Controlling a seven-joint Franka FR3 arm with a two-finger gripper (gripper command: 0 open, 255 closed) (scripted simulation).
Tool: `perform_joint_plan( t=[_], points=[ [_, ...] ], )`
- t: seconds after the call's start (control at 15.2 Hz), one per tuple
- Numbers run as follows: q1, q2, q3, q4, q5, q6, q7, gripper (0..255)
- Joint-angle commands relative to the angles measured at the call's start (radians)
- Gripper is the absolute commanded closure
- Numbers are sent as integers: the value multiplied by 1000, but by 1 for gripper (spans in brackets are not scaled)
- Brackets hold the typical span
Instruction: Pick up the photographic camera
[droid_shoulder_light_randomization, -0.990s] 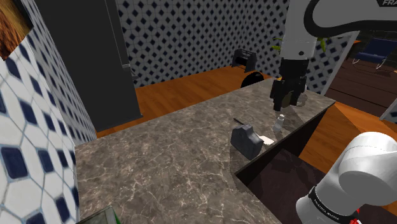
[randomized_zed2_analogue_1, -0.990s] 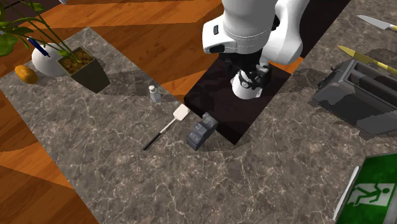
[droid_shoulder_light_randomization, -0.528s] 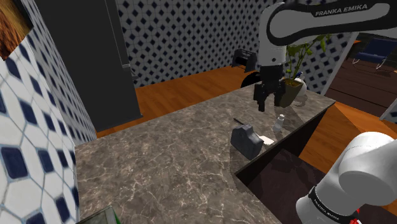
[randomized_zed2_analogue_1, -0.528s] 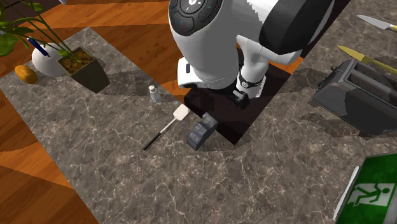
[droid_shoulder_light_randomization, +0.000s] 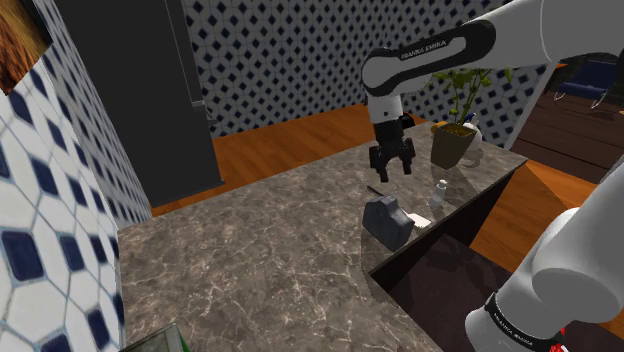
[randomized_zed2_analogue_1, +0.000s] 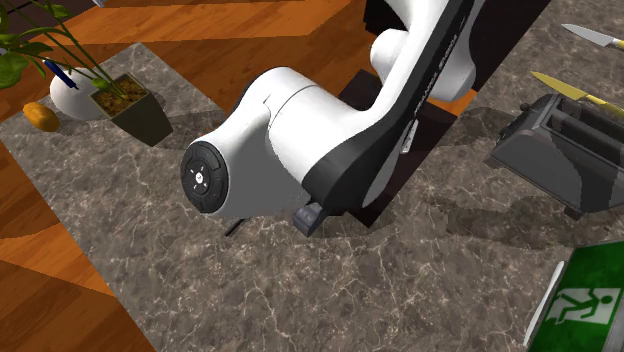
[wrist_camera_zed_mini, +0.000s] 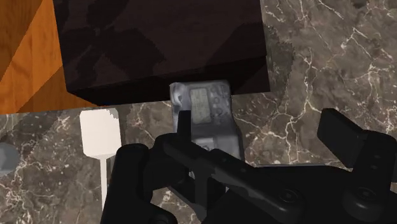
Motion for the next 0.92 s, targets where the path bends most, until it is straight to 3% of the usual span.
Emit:
perform_joint_plan(
  t=[0.0, 0.46, 0.86],
  points=[
    [-5, 113, -7, 71, 2, -15, -18, 0],
    [-26, 485, -10, 341, 15, -93, -59, 0],
    [-27, 526, -8, 317, 19, -28, -65, 0]
  ],
)
